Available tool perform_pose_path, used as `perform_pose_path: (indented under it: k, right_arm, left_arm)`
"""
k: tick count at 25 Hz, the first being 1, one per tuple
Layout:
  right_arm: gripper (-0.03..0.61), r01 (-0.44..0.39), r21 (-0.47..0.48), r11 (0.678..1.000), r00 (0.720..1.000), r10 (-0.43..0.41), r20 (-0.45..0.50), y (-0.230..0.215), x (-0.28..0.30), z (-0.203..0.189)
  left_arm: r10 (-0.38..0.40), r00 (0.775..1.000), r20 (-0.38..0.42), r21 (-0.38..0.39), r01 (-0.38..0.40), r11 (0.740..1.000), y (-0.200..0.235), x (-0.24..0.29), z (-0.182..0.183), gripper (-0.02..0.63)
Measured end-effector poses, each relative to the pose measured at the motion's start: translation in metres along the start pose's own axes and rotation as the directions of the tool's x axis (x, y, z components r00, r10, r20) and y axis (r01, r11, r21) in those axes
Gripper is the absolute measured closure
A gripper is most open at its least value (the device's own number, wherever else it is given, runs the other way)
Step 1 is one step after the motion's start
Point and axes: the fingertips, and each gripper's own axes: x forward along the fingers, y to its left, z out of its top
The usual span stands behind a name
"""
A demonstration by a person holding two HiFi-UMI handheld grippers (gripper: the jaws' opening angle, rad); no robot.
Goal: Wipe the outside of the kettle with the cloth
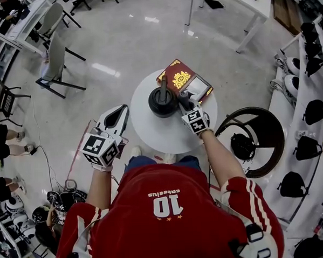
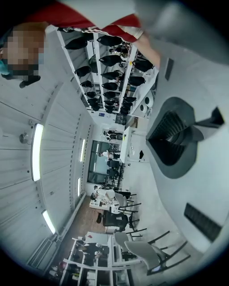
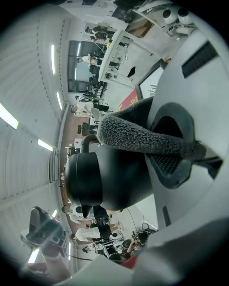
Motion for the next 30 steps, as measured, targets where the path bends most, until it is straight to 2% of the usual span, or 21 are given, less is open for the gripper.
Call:
perform_pose_path:
  k: [5,11,19,24,30]
  right_arm:
    - [0.529,-0.015,-0.006,1.0,1.0,0.015,-0.027,0.016,-0.006,-0.01]
    - [0.529,-0.009,0.03,1.0,0.999,0.01,-0.032,0.036,-0.02,-0.02]
    - [0.529,-0.019,0.054,0.998,1.0,0.02,-0.016,0.054,-0.029,-0.026]
    - [0.529,0.003,0.083,0.997,1.0,-0.001,-0.024,0.062,-0.035,-0.029]
    - [0.529,0.045,0.099,0.994,0.999,-0.043,-0.027,0.076,-0.03,-0.02]
  left_arm:
    - [-0.015,1.0,0.008,0.004,0.015,1.0,-0.004,0.0,0.001,0.604]
    - [-0.052,0.999,0.005,0.014,0.052,0.999,-0.014,-0.002,0.003,0.605]
    - [-0.041,0.999,0.003,0.048,0.041,0.998,-0.022,-0.014,0.013,0.604]
    - [-0.05,0.999,0.001,0.033,0.05,0.998,-0.016,-0.018,0.009,0.604]
    - [-0.11,0.994,0.003,0.026,0.11,0.994,0.002,-0.017,0.011,0.604]
